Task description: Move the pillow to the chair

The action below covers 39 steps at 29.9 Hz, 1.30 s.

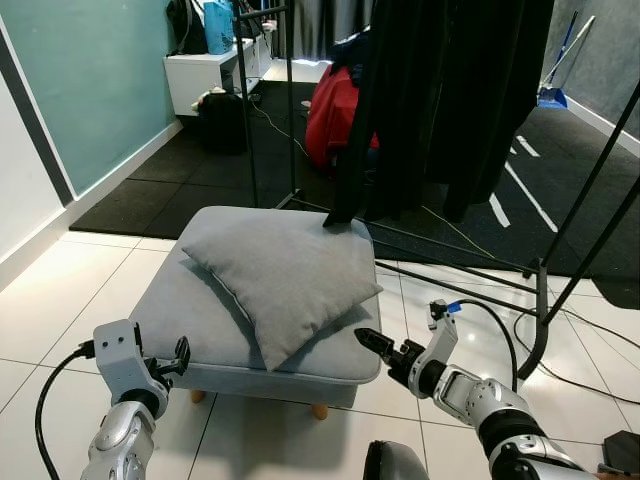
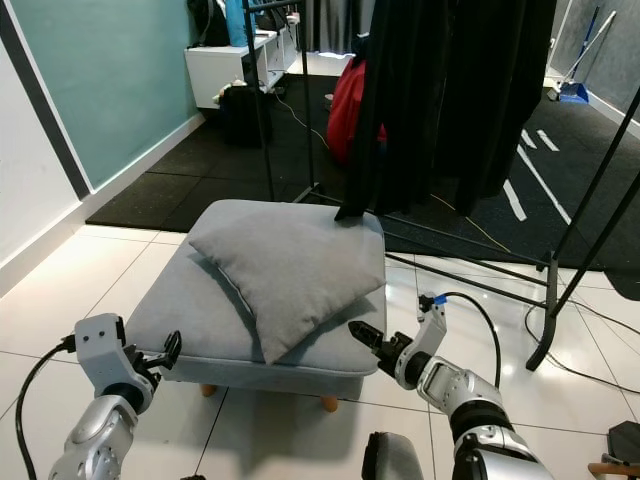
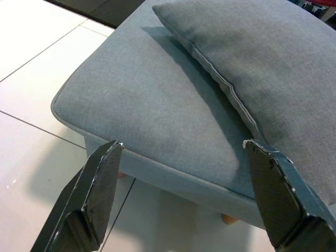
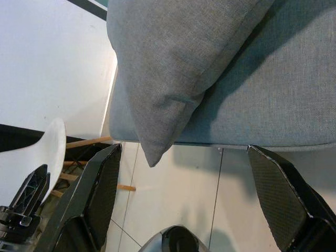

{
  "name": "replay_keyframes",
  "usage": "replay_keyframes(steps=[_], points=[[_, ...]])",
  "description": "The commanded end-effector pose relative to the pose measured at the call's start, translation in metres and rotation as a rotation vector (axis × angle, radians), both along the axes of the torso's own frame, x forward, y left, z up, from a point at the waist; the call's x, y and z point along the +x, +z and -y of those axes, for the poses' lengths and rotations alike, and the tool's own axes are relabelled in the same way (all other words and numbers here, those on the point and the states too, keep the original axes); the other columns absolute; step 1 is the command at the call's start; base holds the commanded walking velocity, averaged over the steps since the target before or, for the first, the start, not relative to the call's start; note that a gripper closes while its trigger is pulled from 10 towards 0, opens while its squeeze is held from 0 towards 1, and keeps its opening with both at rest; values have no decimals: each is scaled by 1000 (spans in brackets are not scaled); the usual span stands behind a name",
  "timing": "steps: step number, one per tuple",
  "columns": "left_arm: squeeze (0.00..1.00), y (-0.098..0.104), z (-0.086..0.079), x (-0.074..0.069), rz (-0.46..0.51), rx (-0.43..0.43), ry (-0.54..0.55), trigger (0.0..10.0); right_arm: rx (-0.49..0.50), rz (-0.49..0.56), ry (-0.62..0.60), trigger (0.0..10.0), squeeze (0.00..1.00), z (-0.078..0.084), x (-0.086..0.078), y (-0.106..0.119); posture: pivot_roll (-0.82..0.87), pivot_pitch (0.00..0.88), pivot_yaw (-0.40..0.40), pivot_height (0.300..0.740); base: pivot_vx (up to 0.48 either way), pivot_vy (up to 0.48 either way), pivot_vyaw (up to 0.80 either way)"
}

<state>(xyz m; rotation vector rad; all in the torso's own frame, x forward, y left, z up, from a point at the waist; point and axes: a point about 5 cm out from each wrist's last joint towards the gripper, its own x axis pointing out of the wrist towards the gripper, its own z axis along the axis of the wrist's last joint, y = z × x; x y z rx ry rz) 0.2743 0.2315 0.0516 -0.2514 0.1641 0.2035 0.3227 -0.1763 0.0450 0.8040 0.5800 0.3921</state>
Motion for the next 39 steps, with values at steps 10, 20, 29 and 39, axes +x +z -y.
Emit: replay_keyframes(steps=[10, 20, 29, 39], points=[[0, -4, 1, -3, -24, 7, -2, 10000, -44, -9, 7, 10000, 0, 0, -4, -6, -139, 13, -37, 410, 0, 0, 0], [0, -7, 1, -9, -34, 4, 1, 10000, -92, -25, -9, 10000, 0, 2, -6, -11, -132, 22, -40, 410, 0, 0, 0], [0, -6, -3, -9, -35, 7, 8, 10000, -46, -1, 26, 10000, 0, -4, -5, -8, -131, 25, -38, 410, 0, 0, 0], [0, -7, -3, -9, -37, 8, 5, 10000, -43, 5, 40, 10000, 0, -6, -5, -7, -128, 14, -43, 410, 0, 0, 0]])
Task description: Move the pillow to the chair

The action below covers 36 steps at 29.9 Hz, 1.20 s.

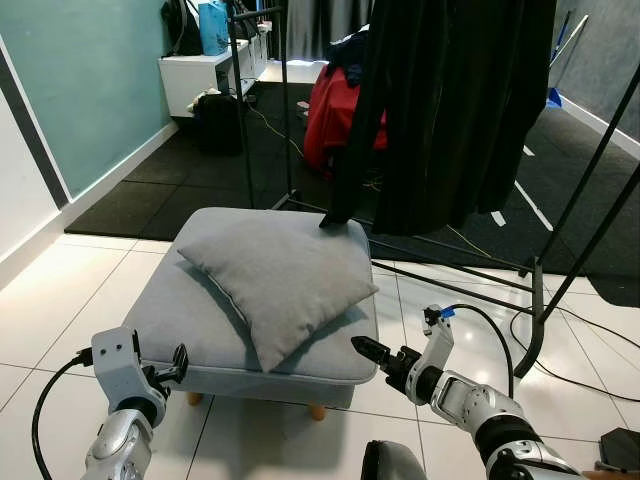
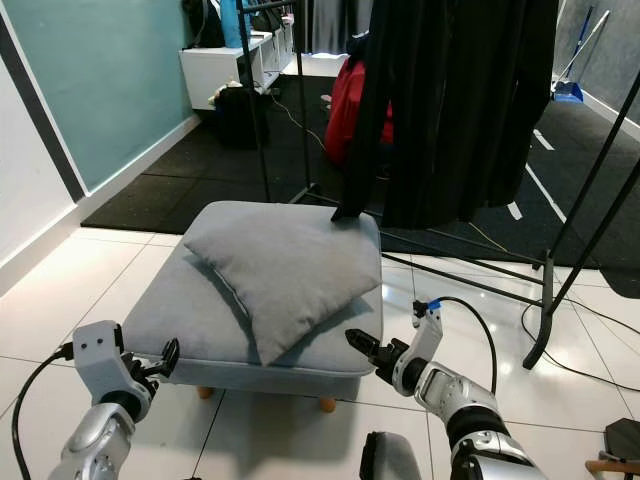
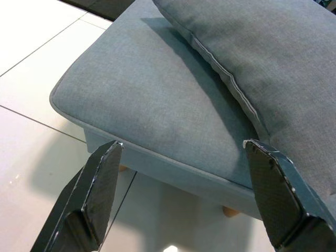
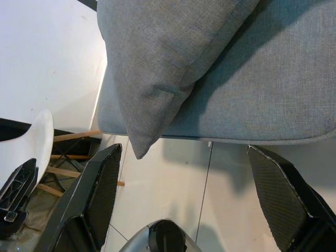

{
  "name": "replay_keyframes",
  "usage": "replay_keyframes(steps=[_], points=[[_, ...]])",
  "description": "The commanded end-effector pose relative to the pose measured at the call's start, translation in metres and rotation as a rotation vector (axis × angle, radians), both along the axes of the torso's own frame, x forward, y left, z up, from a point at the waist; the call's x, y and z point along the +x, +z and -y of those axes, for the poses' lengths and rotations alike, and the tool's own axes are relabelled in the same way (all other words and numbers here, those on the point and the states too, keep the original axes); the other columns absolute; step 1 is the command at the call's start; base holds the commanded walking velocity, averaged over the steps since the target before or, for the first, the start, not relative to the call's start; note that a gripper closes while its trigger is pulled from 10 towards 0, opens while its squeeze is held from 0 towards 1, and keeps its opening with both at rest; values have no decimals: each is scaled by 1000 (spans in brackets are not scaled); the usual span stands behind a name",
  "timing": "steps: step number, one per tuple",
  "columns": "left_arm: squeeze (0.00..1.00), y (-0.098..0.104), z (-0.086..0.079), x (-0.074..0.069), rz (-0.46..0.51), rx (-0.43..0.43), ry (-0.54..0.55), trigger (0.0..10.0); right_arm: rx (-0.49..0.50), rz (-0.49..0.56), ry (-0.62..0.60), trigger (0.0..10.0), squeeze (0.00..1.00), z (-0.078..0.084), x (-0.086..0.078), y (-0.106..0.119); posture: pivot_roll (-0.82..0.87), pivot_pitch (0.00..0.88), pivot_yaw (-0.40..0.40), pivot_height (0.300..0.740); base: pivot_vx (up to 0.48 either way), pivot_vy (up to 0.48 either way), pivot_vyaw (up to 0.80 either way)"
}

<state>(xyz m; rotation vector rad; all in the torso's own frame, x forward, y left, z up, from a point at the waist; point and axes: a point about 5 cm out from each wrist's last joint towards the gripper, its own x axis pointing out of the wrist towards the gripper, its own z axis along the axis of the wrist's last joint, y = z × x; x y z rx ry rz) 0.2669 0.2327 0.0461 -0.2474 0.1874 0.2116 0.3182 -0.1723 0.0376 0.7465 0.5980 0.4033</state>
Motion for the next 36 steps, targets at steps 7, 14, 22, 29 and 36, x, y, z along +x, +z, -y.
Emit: replay_keyframes(steps=[7, 14, 22, 29, 36], points=[[0, 0, 0, 0, -8, 10, -4, 10000, 13, 11, 28, 10000, 0, -4, 0, 2, -126, 10, -43, 410, 0, 0, 0], [0, 1, -1, 0, -5, 11, -2, 10000, 12, 10, 30, 10000, 0, -4, 0, 2, -127, 13, -43, 410, 0, 0, 0], [0, 2, -3, -1, -5, 14, 0, 10000, 11, 11, 20, 10000, 0, -2, 0, 1, -131, 20, -37, 410, 0, 0, 0], [0, 3, -6, -2, -5, 17, 4, 10000, 11, 10, 15, 10000, 0, -1, 0, 1, -130, 19, -39, 410, 0, 0, 0], [0, 3, -9, -2, -5, 22, 6, 10000, 15, 15, 2, 10000, 0, 0, 0, 1, -124, 2, -41, 410, 0, 0, 0]])
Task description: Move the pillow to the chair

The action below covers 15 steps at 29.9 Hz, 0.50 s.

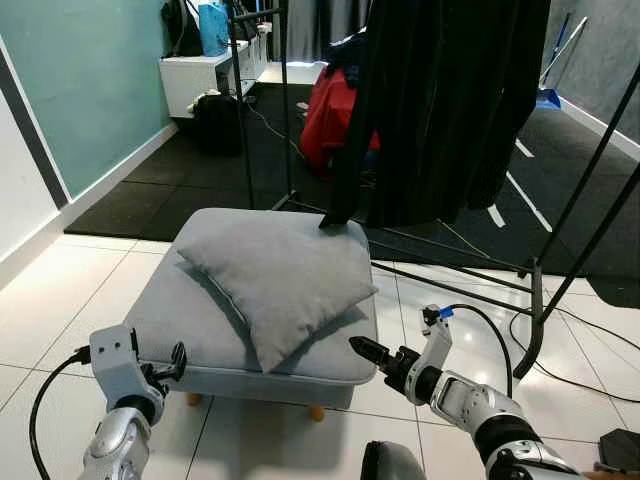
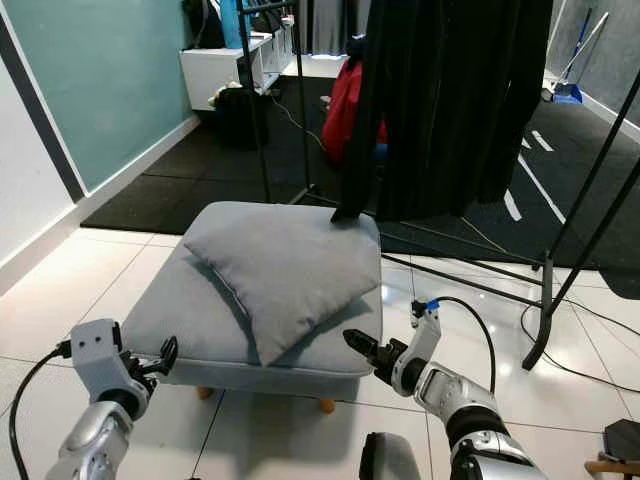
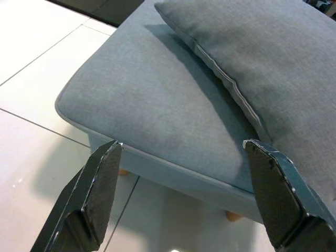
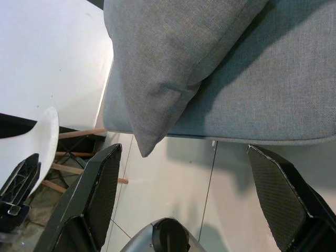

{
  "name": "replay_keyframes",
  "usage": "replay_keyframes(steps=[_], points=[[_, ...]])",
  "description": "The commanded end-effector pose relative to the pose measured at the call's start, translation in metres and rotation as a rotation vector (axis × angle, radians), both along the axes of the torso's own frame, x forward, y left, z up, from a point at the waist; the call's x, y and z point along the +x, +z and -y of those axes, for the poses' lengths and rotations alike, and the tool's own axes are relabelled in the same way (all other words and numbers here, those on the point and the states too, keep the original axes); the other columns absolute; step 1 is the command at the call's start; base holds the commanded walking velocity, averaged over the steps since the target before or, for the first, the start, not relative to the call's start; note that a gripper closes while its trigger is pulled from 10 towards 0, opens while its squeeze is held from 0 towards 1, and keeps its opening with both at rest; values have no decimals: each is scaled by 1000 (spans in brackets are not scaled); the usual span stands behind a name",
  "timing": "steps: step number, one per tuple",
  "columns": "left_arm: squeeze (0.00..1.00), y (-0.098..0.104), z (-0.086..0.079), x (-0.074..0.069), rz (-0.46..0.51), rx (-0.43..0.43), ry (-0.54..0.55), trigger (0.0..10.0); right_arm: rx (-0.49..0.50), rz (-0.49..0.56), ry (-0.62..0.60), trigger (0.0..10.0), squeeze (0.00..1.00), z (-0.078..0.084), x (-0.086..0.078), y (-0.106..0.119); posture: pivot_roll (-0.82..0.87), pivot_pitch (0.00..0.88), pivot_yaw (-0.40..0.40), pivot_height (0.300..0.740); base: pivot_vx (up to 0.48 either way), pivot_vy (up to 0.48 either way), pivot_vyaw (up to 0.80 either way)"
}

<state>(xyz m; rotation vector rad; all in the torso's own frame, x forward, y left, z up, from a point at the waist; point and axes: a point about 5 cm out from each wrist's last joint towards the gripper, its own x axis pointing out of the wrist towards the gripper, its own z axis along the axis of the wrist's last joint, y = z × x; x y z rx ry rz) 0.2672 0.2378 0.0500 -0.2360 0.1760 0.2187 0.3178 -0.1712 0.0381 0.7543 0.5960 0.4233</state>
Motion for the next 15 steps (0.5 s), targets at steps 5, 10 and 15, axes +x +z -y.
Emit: replay_keyframes(steps=[5, 10, 15], points=[[0, -1, -3, 0, -13, 9, -1, 10000, 0, 6, -20, 10000, 0, 2, 0, 0, -118, 0, -42, 410, 0, 0, 0], [0, -1, -2, 0, -13, 7, 1, 10000, 7, 10, -24, 10000, 0, 1, 1, 1, -116, 0, -44, 410, 0, 0, 0], [0, 1, 0, 2, -1, 1, 8, 10000, -12, 18, -21, 10000, 0, 2, 3, 3, -124, 0, -52, 410, 0, 0, 0]])
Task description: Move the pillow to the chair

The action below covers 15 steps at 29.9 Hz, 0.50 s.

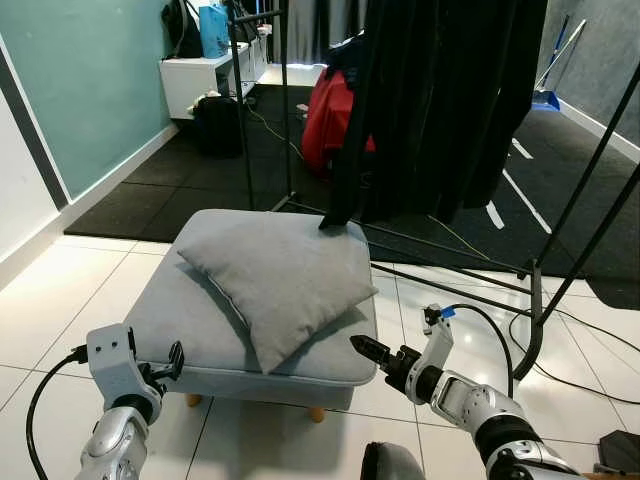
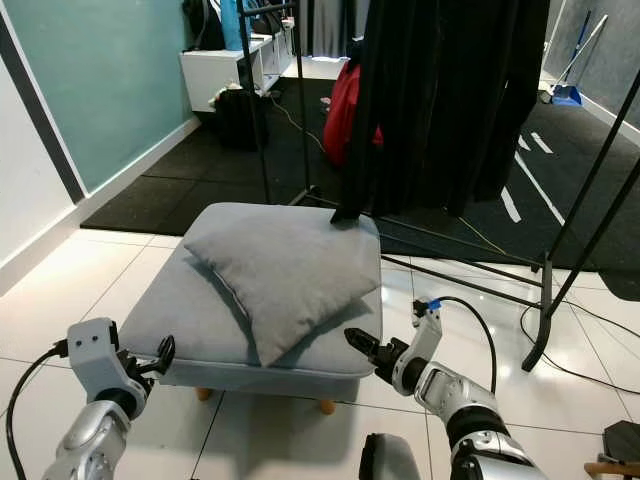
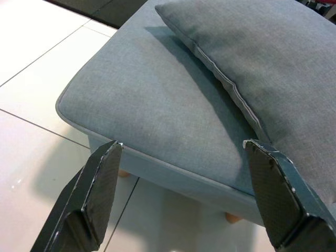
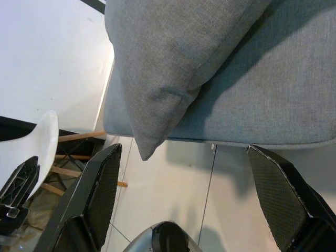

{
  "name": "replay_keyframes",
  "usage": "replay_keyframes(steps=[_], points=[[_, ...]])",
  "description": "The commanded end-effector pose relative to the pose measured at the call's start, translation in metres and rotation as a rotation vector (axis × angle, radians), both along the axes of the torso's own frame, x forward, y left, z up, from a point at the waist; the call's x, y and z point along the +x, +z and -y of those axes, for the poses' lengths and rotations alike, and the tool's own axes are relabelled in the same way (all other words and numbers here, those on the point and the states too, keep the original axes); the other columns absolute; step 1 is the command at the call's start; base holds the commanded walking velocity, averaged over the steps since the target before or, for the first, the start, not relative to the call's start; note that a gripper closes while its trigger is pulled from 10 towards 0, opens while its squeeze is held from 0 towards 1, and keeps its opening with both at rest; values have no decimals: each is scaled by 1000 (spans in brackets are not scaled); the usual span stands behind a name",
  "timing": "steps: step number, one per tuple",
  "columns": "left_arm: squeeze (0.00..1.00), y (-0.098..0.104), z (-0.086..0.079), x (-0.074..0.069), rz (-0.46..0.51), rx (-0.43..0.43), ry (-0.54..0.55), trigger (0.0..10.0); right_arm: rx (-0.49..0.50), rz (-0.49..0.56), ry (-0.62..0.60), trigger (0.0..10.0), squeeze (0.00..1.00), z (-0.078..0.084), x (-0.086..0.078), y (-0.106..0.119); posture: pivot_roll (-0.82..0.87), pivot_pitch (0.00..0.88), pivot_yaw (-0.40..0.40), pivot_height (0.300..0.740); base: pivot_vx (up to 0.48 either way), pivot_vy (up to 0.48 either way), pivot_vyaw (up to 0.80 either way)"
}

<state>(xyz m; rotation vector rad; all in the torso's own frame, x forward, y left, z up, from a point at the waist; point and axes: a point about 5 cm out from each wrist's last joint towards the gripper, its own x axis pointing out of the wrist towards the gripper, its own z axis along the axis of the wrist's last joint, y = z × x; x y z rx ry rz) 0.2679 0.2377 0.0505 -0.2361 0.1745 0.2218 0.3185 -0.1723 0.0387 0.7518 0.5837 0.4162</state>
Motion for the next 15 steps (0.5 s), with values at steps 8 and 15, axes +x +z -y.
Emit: replay_keyframes(steps=[8, 15], points=[[0, 0, -2, 1, 1, -3, 15, 10000, 71, 51, -31, 10000, 0, 3, 11, 16, -146, 0, -47, 380, 0, 0, 0], [0, 4, -3, 2, 2, 5, -2, 10000, 145, -16, -4, 10000, 0, -2, 4, 8, -129, 18, -25, 370, 0, 0, 0]])
